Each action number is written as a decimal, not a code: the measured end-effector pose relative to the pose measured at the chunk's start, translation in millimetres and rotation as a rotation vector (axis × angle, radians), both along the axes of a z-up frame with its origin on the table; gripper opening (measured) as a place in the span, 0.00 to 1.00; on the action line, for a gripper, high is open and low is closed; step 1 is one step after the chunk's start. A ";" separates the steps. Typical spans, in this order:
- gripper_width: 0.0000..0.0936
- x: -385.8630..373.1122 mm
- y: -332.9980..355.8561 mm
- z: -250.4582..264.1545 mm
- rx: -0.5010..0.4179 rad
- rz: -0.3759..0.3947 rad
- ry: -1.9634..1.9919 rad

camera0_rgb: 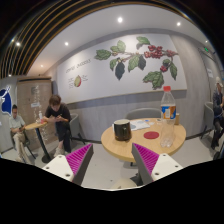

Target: Pour water

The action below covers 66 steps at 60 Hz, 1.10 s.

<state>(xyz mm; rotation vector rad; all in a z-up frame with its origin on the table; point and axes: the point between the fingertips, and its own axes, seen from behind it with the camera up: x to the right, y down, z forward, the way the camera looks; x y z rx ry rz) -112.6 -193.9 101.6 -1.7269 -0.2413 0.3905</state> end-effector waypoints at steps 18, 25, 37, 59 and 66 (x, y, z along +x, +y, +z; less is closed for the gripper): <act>0.90 43.1 18.0 -1.8 0.020 -0.071 -0.002; 0.90 94.3 48.3 10.5 0.062 -0.159 -0.009; 0.90 157.9 130.2 17.6 0.114 -0.276 -0.103; 0.72 172.2 239.2 5.7 0.104 -0.297 -0.119; 0.49 174.7 249.6 4.0 0.100 -0.315 -0.132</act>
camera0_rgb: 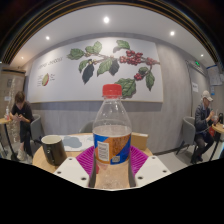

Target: Pour water

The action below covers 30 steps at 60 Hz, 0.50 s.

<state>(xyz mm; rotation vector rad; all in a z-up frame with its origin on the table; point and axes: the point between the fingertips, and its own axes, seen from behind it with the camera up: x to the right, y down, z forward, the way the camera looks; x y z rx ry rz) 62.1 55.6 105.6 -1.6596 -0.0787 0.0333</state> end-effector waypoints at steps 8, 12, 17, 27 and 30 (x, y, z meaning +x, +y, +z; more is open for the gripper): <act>0.38 3.2 2.7 2.4 0.028 -0.001 -0.054; 0.37 6.8 4.8 5.4 0.037 -0.004 -0.105; 0.37 10.2 12.8 13.1 0.040 -0.012 -0.185; 0.37 2.6 35.6 69.9 0.136 -0.062 -0.573; 0.37 -5.8 42.6 92.4 0.181 -0.081 -0.765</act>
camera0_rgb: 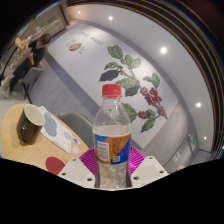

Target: Pour water

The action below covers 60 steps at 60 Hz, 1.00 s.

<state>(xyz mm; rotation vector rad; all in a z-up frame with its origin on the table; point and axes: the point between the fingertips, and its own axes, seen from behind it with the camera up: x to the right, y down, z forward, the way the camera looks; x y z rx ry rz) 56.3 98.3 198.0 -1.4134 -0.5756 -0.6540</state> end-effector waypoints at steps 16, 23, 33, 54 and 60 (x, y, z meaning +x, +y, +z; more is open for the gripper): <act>0.37 -78.6 12.8 68.8 0.153 -0.006 -0.946; 0.37 -119.6 15.6 45.6 0.190 -0.011 -1.230; 0.37 -118.4 17.1 65.8 0.196 -0.037 -1.527; 0.37 -101.5 33.1 94.0 0.199 -0.043 -1.003; 0.38 -87.9 39.0 60.6 0.136 -0.020 -0.303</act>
